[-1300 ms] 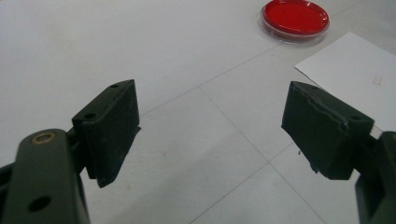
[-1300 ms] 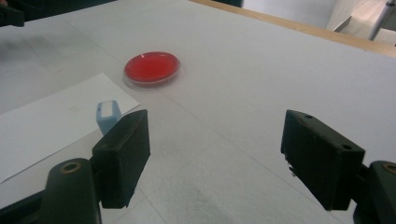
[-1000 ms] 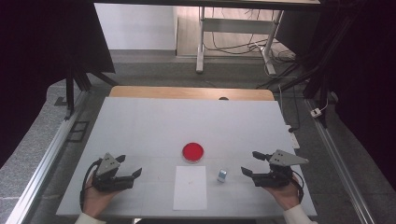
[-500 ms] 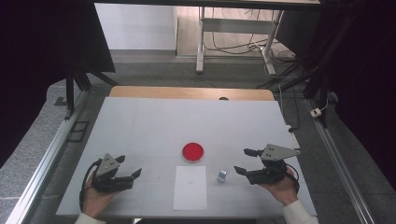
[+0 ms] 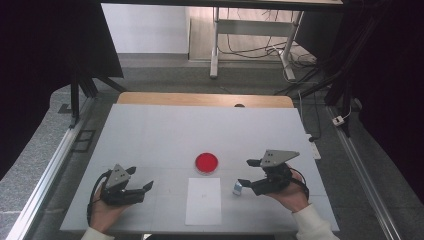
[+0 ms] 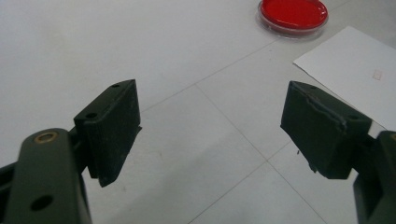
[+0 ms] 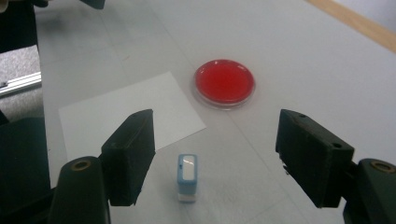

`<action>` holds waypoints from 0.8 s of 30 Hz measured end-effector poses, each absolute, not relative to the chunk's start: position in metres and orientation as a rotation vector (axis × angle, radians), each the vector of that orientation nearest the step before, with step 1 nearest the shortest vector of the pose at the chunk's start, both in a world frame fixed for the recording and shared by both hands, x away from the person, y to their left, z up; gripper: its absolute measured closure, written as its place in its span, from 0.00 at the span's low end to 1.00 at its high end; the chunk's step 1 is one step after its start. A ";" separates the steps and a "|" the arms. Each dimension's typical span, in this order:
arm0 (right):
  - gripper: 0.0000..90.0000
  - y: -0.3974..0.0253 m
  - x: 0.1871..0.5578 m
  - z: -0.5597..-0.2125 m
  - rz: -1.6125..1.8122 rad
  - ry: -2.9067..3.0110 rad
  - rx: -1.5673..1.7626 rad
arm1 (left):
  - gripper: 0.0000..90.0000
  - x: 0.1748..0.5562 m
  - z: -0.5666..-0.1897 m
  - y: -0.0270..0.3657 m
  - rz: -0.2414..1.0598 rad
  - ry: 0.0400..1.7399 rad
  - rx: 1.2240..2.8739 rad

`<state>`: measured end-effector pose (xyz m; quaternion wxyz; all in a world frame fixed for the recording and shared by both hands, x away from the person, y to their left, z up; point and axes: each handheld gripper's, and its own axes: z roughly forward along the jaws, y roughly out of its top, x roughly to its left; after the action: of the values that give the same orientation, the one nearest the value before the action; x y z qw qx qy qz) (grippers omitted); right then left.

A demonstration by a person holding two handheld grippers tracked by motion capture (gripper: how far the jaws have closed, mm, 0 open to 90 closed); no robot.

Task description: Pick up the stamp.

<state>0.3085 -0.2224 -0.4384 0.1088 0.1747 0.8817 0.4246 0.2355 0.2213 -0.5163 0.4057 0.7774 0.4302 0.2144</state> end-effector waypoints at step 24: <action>0.52 -0.205 0.305 -0.485 1.077 2.710 0.485 | 0.23 0.235 -0.517 0.221 0.541 1.072 1.977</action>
<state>0.3052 -0.2048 -0.4847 0.0924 0.1632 0.9128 0.3628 0.2351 0.2207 -0.5174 0.4026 0.7824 0.4242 0.2140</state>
